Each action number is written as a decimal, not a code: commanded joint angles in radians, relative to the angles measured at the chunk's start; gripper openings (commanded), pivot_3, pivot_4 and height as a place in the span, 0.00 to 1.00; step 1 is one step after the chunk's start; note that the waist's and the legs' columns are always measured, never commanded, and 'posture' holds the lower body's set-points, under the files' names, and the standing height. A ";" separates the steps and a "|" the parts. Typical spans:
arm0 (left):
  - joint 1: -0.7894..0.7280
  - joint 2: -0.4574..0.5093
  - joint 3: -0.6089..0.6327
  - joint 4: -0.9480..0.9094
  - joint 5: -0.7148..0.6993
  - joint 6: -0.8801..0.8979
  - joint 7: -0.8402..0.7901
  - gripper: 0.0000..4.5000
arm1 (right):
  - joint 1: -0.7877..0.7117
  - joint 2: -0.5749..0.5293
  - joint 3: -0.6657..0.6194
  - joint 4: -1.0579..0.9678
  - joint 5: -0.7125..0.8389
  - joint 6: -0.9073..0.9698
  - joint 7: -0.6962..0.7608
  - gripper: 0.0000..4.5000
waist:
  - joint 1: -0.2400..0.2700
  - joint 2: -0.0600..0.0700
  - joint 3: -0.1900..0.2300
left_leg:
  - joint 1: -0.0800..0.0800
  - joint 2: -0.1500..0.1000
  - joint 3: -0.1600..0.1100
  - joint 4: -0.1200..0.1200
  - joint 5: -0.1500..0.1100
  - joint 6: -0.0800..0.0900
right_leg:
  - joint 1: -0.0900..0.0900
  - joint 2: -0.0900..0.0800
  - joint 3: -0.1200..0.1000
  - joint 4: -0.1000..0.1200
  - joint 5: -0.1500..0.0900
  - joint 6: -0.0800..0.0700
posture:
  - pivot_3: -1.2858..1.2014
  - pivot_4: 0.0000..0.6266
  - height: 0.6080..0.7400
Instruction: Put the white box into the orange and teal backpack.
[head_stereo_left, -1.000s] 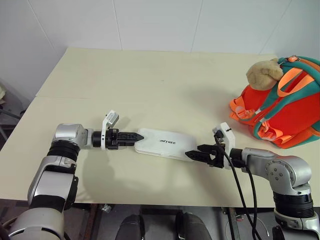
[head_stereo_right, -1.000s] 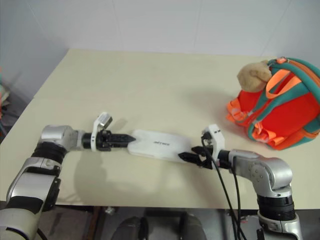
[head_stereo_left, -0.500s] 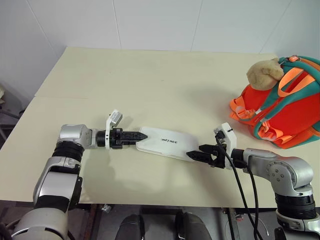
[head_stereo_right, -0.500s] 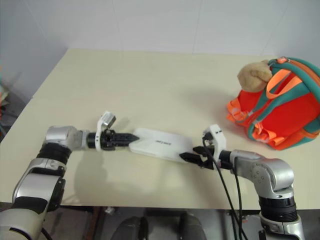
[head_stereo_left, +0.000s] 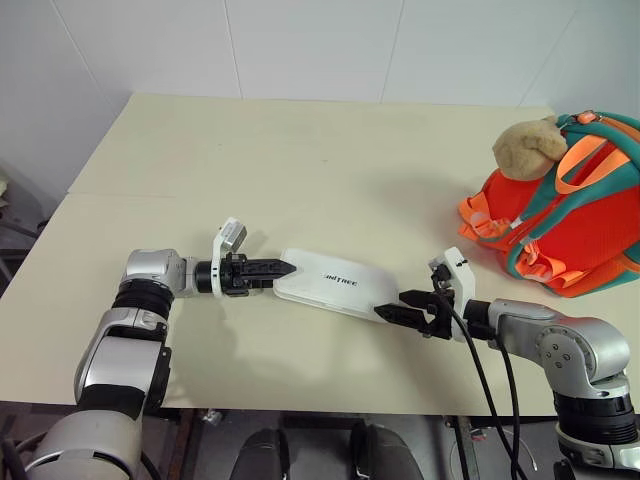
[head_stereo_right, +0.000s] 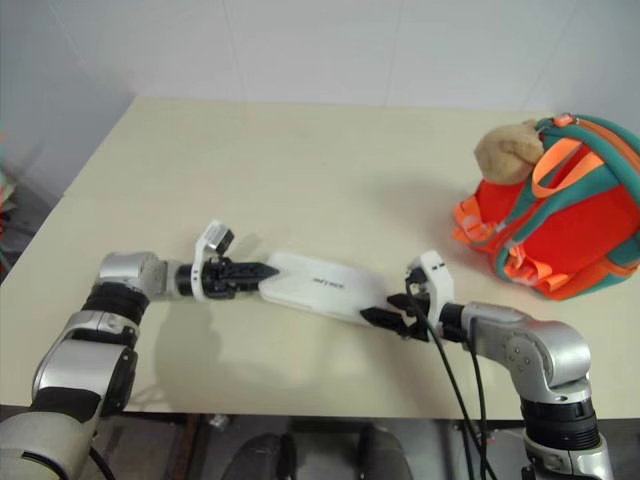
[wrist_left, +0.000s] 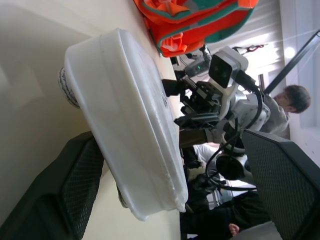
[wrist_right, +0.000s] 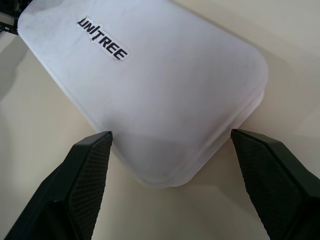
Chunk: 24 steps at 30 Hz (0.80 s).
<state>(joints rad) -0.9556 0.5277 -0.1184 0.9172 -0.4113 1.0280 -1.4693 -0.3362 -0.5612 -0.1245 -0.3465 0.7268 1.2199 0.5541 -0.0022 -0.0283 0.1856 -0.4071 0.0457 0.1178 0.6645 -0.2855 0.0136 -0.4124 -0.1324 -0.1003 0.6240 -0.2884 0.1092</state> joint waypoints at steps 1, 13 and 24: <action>-0.026 0.020 -0.038 0.035 0.062 -0.090 -0.064 1.00 | 0.003 -0.016 -0.009 -0.028 0.011 -0.019 0.010 1.00 | 0.000 0.000 0.000 | 0.000 0.000 0.000 0.000 0.000 0.000 | 0.000 0.000 0.000 0.000 0.000 0.000 | 0.52 0.24 1.00; -0.192 0.003 -0.049 0.284 0.205 -0.265 -0.126 1.00 | 0.013 -0.027 0.001 -0.038 0.011 -0.032 0.021 1.00 | 0.000 0.000 0.000 | 0.000 0.000 0.000 0.000 -0.001 0.001 | 0.000 0.000 -0.001 -0.001 0.000 0.000 | 0.52 0.24 1.00; -0.227 -0.023 -0.041 0.346 0.287 -0.345 -0.137 1.00 | 0.037 -0.027 0.007 -0.068 0.012 -0.041 0.009 1.00 | 0.000 0.000 0.000 | -0.001 0.000 0.001 0.000 -0.001 0.001 | 0.000 0.000 -0.001 -0.001 0.000 0.000 | 0.52 0.24 1.00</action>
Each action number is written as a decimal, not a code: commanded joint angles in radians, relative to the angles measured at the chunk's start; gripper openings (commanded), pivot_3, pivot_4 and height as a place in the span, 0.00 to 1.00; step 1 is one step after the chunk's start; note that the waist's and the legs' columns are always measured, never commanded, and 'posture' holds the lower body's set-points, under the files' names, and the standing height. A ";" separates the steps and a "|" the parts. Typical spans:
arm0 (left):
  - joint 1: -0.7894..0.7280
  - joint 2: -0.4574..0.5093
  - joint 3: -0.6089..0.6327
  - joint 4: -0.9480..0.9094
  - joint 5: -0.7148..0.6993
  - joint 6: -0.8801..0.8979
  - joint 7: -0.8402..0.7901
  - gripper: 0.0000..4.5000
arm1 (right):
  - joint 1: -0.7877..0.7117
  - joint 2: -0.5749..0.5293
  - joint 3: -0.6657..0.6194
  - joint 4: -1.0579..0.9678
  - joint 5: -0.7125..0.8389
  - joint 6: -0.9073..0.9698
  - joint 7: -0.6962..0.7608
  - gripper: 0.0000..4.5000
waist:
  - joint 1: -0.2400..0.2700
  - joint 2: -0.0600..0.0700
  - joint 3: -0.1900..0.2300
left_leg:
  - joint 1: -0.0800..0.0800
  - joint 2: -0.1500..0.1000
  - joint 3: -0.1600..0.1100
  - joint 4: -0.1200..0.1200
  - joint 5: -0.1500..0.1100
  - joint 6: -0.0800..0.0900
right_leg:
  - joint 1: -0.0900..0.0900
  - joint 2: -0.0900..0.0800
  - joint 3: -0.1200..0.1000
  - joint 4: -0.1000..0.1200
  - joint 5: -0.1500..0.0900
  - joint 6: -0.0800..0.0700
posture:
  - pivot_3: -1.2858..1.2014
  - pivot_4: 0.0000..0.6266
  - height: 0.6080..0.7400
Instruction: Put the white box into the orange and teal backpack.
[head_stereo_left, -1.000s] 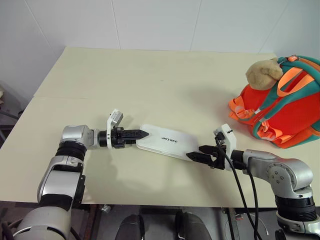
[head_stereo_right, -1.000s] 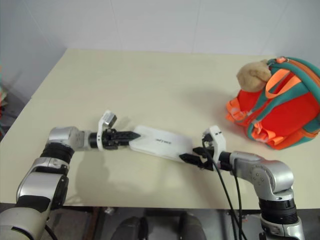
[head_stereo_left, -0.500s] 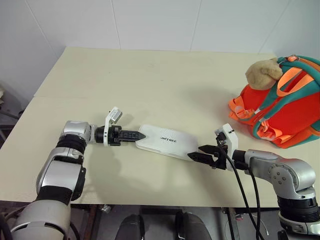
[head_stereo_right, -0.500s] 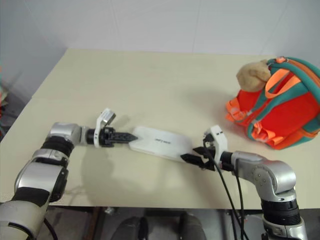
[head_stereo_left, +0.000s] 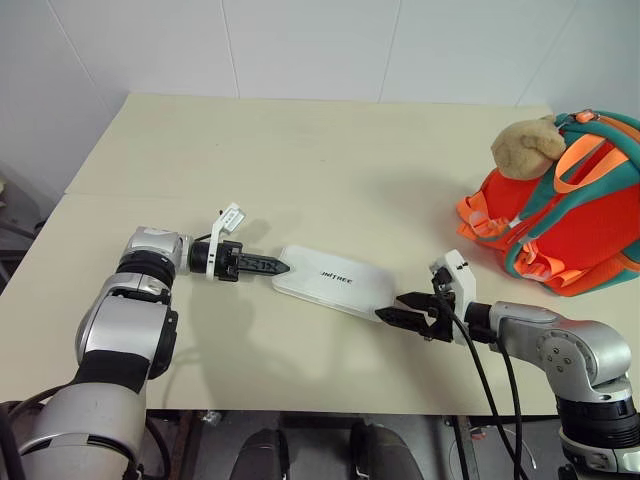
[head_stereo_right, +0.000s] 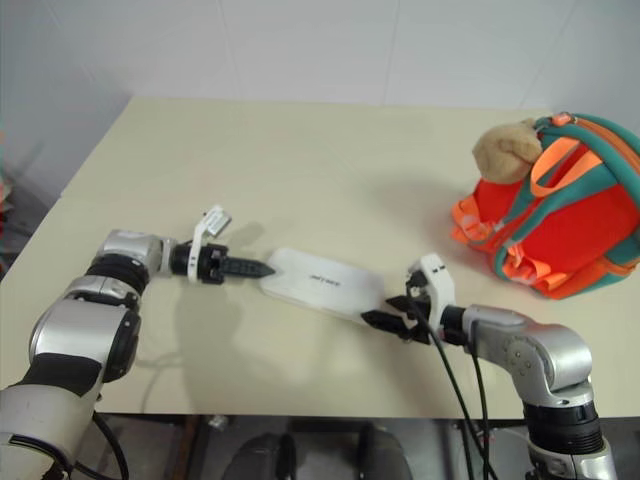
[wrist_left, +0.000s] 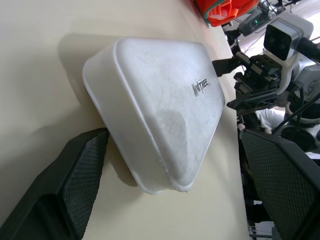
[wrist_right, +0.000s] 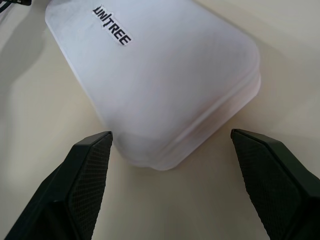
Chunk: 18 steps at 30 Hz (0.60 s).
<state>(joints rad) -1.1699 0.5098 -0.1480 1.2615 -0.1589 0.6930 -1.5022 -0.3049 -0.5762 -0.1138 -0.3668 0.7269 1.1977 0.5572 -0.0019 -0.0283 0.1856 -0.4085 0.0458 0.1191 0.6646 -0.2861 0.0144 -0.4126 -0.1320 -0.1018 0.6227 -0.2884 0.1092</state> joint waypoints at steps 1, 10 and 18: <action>-0.007 -0.006 -0.022 -0.009 0.029 -0.005 -0.108 1.00 | 0.008 -0.013 -0.004 -0.052 0.012 -0.019 0.006 1.00 | 0.000 0.000 0.000 | 0.000 0.000 0.000 0.000 0.000 0.000 | 0.000 0.000 0.000 0.000 0.000 0.000 | 0.52 0.24 1.00; 0.094 0.055 -0.187 -0.235 -0.144 0.131 -0.112 1.00 | -0.033 -0.021 0.016 -0.015 -0.008 -0.048 0.024 1.00 | -0.004 0.000 0.000 | 0.000 0.000 -0.001 0.000 0.000 0.000 | 0.000 0.000 0.001 0.000 0.000 0.000 | 0.52 0.24 1.00; 0.189 0.165 -0.294 -0.512 -0.327 0.284 -0.112 1.00 | -0.110 -0.027 0.086 0.085 -0.062 -0.121 0.074 1.00 | -0.003 0.000 0.000 | 0.001 0.001 -0.001 0.000 0.000 -0.001 | 0.000 0.000 0.001 0.000 0.000 0.000 | 0.52 0.24 1.00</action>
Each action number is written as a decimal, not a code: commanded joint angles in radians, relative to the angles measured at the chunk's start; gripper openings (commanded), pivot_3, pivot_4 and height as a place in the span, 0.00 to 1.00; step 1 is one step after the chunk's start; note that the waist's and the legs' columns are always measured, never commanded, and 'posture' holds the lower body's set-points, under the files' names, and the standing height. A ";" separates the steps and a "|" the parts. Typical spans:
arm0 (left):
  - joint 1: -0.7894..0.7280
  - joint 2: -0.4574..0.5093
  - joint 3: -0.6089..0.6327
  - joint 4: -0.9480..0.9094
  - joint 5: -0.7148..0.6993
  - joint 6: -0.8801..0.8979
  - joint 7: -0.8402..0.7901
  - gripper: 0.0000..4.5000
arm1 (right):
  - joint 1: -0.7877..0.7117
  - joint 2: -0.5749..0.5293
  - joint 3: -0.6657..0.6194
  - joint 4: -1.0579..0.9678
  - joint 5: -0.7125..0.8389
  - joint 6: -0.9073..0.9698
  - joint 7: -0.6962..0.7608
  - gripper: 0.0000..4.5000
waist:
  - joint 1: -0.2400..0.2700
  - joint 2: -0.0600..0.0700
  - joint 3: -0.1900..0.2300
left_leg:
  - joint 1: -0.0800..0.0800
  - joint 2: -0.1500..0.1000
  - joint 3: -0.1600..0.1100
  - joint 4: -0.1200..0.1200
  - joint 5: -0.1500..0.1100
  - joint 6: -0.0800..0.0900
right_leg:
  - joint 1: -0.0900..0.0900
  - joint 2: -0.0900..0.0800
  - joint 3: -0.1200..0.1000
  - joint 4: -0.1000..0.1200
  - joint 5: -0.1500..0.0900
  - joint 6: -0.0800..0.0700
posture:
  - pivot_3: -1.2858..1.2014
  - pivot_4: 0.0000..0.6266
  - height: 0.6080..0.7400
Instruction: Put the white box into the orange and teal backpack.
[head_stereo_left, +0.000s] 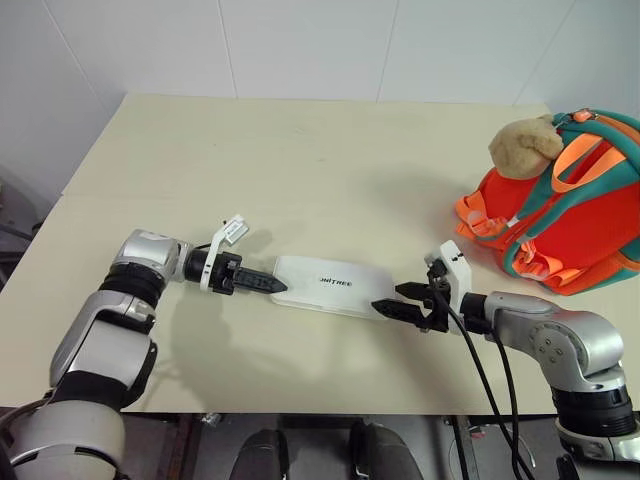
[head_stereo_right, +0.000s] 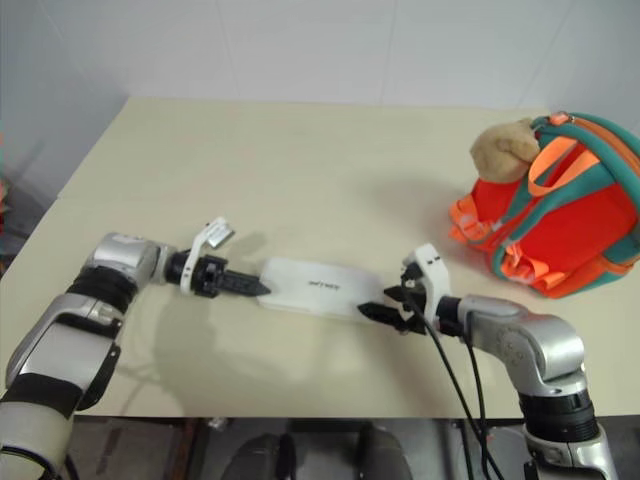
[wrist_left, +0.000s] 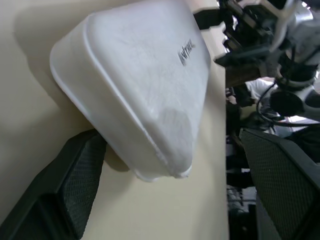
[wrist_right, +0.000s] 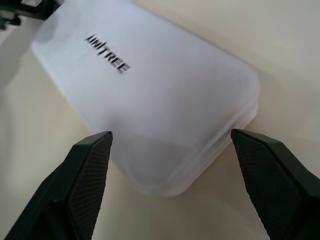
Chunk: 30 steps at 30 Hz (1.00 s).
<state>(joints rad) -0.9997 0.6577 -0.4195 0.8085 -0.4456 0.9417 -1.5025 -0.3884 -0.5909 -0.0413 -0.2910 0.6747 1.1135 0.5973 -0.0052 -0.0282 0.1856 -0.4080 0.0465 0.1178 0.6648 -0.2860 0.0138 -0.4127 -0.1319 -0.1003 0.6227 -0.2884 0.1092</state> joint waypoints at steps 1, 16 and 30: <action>0.023 0.020 -0.024 -0.069 -0.045 0.044 -0.112 1.00 | -0.033 -0.012 0.021 0.018 -0.016 -0.045 0.040 1.00 | 0.000 0.000 0.000 | 0.000 0.000 0.000 0.000 0.000 0.000 | 0.000 0.000 0.000 0.000 0.000 0.000 | 0.52 0.24 1.00; 0.036 -0.034 0.106 -0.077 -0.060 0.118 -0.025 1.00 | -0.006 -0.013 0.015 0.001 -0.027 -0.053 0.058 1.00 | 0.002 0.000 0.000 | 0.000 0.000 0.000 0.001 0.001 -0.001 | 0.000 0.000 0.000 0.000 0.000 0.000 | 0.52 0.24 1.00; 0.089 -0.069 0.223 -0.085 -0.041 0.166 0.038 0.75 | 0.009 -0.020 -0.002 -0.015 -0.019 -0.046 0.053 1.00 | 0.001 0.000 0.000 | 0.000 0.000 0.000 0.001 0.001 -0.002 | 0.000 0.000 0.000 0.002 0.000 0.000 | 0.52 0.24 1.00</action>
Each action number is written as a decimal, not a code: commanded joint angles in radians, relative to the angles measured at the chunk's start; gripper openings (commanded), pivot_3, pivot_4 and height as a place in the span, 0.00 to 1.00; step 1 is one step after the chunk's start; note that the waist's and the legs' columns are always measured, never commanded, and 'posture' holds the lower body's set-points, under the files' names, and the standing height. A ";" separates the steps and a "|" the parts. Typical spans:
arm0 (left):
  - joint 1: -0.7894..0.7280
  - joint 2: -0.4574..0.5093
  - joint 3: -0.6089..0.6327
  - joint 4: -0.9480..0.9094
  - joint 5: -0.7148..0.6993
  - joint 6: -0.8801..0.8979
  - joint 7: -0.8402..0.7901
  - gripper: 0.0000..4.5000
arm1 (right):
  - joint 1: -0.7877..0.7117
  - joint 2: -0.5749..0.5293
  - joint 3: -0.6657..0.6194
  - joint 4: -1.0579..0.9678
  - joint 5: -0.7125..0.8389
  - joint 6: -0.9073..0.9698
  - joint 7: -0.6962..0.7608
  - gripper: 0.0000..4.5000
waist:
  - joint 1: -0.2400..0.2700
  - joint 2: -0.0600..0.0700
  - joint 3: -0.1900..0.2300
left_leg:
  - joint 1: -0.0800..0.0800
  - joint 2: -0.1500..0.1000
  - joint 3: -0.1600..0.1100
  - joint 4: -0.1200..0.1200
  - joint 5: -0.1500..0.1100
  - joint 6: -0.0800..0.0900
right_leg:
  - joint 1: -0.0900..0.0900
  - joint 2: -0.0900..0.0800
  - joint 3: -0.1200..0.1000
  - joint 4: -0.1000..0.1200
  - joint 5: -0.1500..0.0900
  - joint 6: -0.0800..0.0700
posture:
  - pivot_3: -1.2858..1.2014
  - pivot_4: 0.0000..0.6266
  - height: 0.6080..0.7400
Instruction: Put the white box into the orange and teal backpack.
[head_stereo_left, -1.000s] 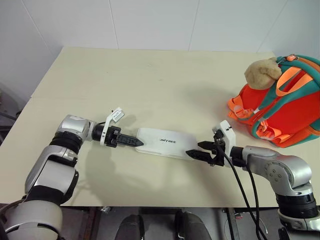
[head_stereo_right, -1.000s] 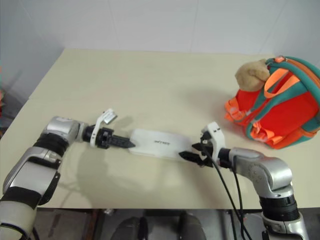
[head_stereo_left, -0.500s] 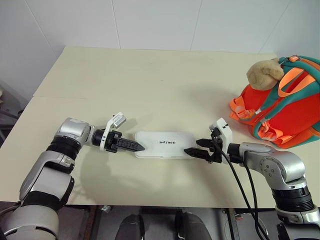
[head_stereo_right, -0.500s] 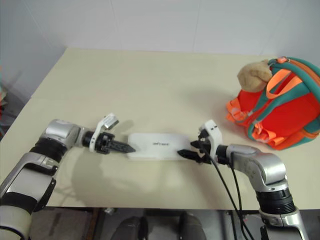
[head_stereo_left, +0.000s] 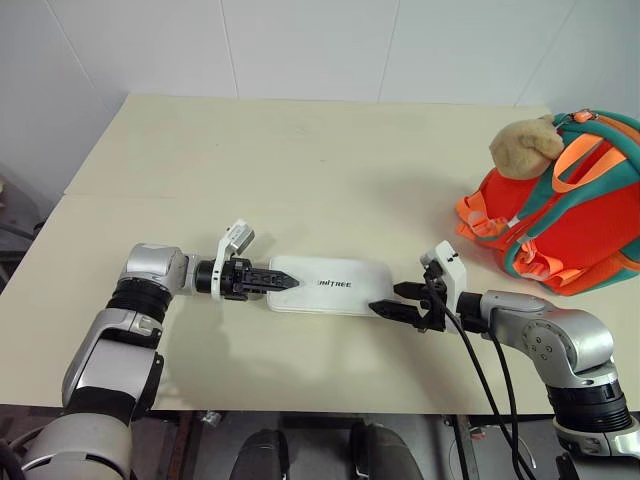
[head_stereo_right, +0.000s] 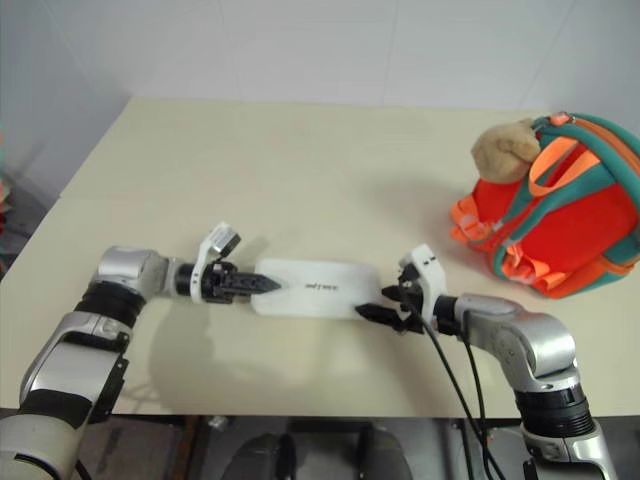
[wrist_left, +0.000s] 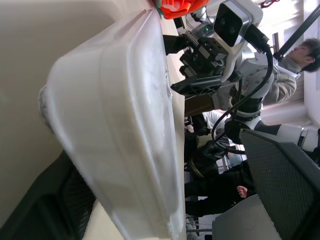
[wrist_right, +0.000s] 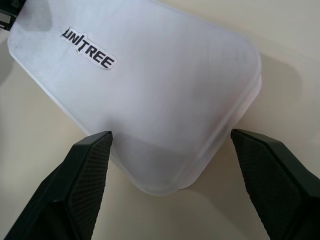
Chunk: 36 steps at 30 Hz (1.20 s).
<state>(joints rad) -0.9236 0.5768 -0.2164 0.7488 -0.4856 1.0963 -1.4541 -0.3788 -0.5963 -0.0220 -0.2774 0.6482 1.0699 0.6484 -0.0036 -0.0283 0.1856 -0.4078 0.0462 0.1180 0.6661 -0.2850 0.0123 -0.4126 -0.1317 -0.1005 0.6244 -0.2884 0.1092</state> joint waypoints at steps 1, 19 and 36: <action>0.016 0.016 0.022 -0.029 -0.001 0.016 -0.009 0.68 | -0.001 -0.016 -0.022 -0.027 0.007 -0.003 0.002 1.00 | -0.001 0.000 0.000 | 0.000 0.000 0.000 0.000 0.000 0.000 | 0.000 0.000 0.000 0.000 0.000 0.000 | 0.52 0.24 1.00; 0.047 0.053 0.128 -0.154 -0.065 0.091 -0.005 0.28 | 0.019 -0.061 -0.080 -0.067 0.003 -0.007 -0.012 1.00 | 0.001 0.000 0.000 | 0.000 0.000 0.000 0.000 0.001 -0.001 | 0.000 0.000 0.000 -0.001 0.000 0.000 | 0.52 0.24 1.00; 0.084 0.074 0.349 -0.333 -0.148 0.047 0.148 0.28 | 0.150 -0.193 -0.438 -0.339 0.094 0.080 -0.103 1.00 | 0.004 0.000 0.000 | 0.000 0.000 0.000 0.000 0.001 -0.002 | 0.000 0.000 0.000 -0.001 0.000 0.000 | 0.52 0.24 1.00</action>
<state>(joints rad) -0.8325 0.6440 0.1095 0.4453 -0.6092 1.1795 -1.2998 -0.2275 -0.7702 -0.4026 -0.5733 0.7220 1.1479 0.5608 0.0000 -0.0283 0.1857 -0.4076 0.0461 0.1178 0.6657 -0.2839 0.0103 -0.4122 -0.1320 -0.1003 0.6239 -0.2883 0.1093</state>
